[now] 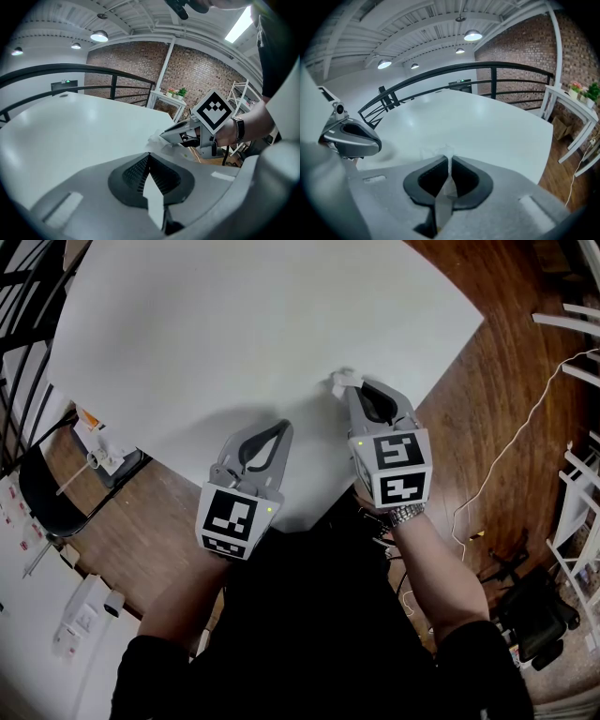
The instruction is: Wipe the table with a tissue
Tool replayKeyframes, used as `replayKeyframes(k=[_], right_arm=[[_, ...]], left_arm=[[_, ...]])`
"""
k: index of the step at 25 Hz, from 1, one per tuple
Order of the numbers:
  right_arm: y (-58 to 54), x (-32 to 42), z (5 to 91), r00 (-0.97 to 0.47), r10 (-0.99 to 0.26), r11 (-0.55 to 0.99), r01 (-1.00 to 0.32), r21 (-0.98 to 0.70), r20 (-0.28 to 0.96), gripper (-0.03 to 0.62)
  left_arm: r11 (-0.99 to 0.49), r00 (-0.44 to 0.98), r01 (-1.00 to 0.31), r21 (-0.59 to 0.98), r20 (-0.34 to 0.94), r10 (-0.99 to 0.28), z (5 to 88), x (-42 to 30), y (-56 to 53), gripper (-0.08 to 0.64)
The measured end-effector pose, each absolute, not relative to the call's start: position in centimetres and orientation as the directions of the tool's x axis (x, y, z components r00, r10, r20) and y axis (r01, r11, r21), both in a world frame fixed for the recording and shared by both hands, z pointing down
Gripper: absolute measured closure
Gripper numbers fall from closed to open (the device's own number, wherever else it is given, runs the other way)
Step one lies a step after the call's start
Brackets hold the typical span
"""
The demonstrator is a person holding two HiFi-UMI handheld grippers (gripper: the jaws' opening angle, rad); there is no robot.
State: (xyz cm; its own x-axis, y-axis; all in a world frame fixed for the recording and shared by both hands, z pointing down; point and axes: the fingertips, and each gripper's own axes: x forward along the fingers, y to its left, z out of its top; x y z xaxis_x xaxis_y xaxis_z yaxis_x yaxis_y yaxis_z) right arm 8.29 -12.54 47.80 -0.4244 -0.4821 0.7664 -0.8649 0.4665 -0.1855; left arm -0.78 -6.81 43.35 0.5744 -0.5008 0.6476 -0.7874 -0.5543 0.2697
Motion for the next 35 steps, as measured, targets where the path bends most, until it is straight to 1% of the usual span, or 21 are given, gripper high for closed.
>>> replayKeyframes(k=[17, 35], right_arm=[[-12.8, 10.8, 46.5, -0.395, -0.559, 0.412, -0.895, -0.169, 0.729, 0.58], [-9.9, 14.3, 45.8, -0.34, -0.592, 0.345, -0.926, -0.152, 0.731, 0.58]], left_arm=[[-0.564, 0.576, -0.785, 0.258, 0.64, -0.509, 42.8, 0.1, -6.0, 0.551], [-0.605, 0.602, -0.757, 0.247, 0.624, -0.498, 41.9, 1.6, -4.7, 0.551]])
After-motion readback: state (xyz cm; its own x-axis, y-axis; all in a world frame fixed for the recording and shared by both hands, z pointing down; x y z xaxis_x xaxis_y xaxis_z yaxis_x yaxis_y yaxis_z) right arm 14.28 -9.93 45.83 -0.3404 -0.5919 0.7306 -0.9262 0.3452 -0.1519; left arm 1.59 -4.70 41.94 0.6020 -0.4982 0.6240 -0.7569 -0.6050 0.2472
